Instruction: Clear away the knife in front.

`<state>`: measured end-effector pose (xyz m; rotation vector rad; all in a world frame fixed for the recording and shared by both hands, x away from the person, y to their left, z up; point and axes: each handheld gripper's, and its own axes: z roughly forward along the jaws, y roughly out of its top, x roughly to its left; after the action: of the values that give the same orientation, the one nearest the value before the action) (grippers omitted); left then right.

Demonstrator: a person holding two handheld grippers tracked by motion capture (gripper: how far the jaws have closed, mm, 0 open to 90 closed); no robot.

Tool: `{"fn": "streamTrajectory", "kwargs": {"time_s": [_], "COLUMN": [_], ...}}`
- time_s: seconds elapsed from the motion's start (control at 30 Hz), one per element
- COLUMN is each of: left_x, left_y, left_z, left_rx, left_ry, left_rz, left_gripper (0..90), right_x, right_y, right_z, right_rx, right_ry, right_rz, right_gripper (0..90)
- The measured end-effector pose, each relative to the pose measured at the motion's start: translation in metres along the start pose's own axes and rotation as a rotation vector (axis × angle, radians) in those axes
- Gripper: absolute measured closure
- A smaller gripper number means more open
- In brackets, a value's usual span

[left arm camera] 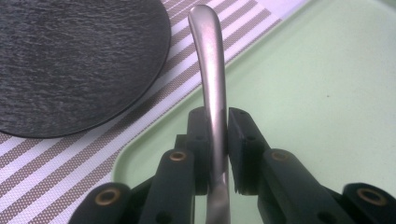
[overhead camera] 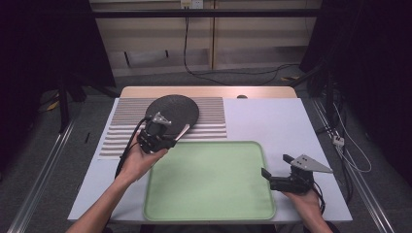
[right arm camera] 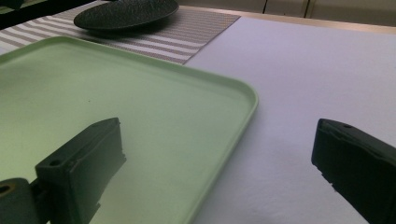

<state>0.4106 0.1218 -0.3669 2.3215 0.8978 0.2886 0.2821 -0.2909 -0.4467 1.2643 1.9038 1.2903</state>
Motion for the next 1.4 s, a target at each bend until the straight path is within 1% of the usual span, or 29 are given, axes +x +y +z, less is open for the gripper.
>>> {"fn": "streamTrajectory", "kwargs": {"time_s": [0.07,0.2,0.3,0.37,0.43,0.53,0.6,0.63,0.67,0.8,0.83,0.87,0.93,0.97,1.03,1.07,1.1,1.2,1.23,1.3,1.37,1.4], "left_x": [-0.004,-0.009,-0.012,-0.013,-0.014,-0.017,-0.019,-0.019,-0.021,-0.025,-0.026,-0.026,-0.026,-0.026,-0.025,-0.026,-0.026,-0.027,-0.028,-0.029,-0.030,-0.030], "left_y": [-0.001,-0.004,-0.007,-0.008,-0.010,-0.013,-0.015,-0.016,-0.017,-0.021,-0.022,-0.022,-0.024,-0.024,-0.025,-0.025,-0.025,-0.026,-0.026,-0.028,-0.029,-0.030], "left_z": [0.002,0.007,0.011,0.013,0.015,0.017,0.018,0.019,0.020,0.028,0.030,0.033,0.038,0.040,0.042,0.042,0.042,0.045,0.045,0.048,0.049,0.050], "left_rx": [0.010,0.019,0.026,0.032,0.036,0.055,0.058,0.057,0.062,0.075,0.075,0.075,0.096,0.104,0.102,0.104,0.102,0.101,0.100,0.110,0.114,0.114], "left_ry": [0.005,-0.008,-0.019,-0.017,-0.027,-0.022,-0.022,-0.030,-0.023,-0.038,-0.033,-0.027,-0.037,-0.030,-0.045,-0.043,-0.039,-0.050,-0.040,-0.054,-0.056,-0.049], "left_rz": [0.010,0.012,0.004,0.000,-0.008,-0.009,-0.023,-0.029,-0.028,-0.032,-0.027,-0.025,-0.026,-0.024,-0.035,-0.031,-0.035,-0.046,-0.048,-0.048,-0.053,-0.049], "left_gripper": [80.0,80.0,80.0,80.0,80.0,80.0,80.0,80.0,80.0,80.0,80.0,80.0,80.0,80.0,80.0,80.0,80.0,79.9,79.9,80.0,79.9,79.9], "right_x": [0.000,0.000,0.000,0.000,0.000,0.000,0.000,0.000,0.001,0.001,0.001,0.001,0.001,0.001,0.001,0.000,0.000,0.001,0.001,0.001,0.001,0.001], "right_y": [0.000,0.000,0.000,0.000,0.000,0.000,0.000,0.000,0.000,0.000,0.000,0.000,0.000,0.000,0.000,0.000,0.000,0.000,0.000,0.000,0.000,0.000], "right_z": [0.000,0.000,0.000,0.000,0.000,0.000,0.000,0.000,0.000,0.000,0.000,0.000,0.001,0.001,0.000,0.000,0.000,0.001,0.001,0.000,0.000,0.000], "right_rx": [0.000,0.000,0.002,0.002,0.004,0.005,0.005,0.006,0.004,0.006,0.006,0.007,0.008,0.007,0.006,0.007,0.008,0.009,0.009,0.008,0.008,0.009], "right_ry": [0.000,0.000,0.000,0.001,0.001,0.000,0.001,0.001,0.001,0.003,0.004,0.003,0.003,0.004,0.002,0.001,0.000,0.004,0.004,0.006,0.007,0.006], "right_rz": [-0.001,-0.002,-0.002,-0.002,-0.002,-0.002,-0.003,-0.003,-0.003,-0.004,-0.002,-0.003,-0.003,-0.005,-0.006,-0.006,-0.003,-0.004,-0.005,-0.004,-0.004,-0.003], "right_gripper": [2.3,2.3,2.3,2.3,2.3,2.3,2.3,2.3,2.3,2.3,2.3,2.3,2.3,2.3,2.2,2.2,2.2,2.2,2.2,2.2,2.1,2.1]}}
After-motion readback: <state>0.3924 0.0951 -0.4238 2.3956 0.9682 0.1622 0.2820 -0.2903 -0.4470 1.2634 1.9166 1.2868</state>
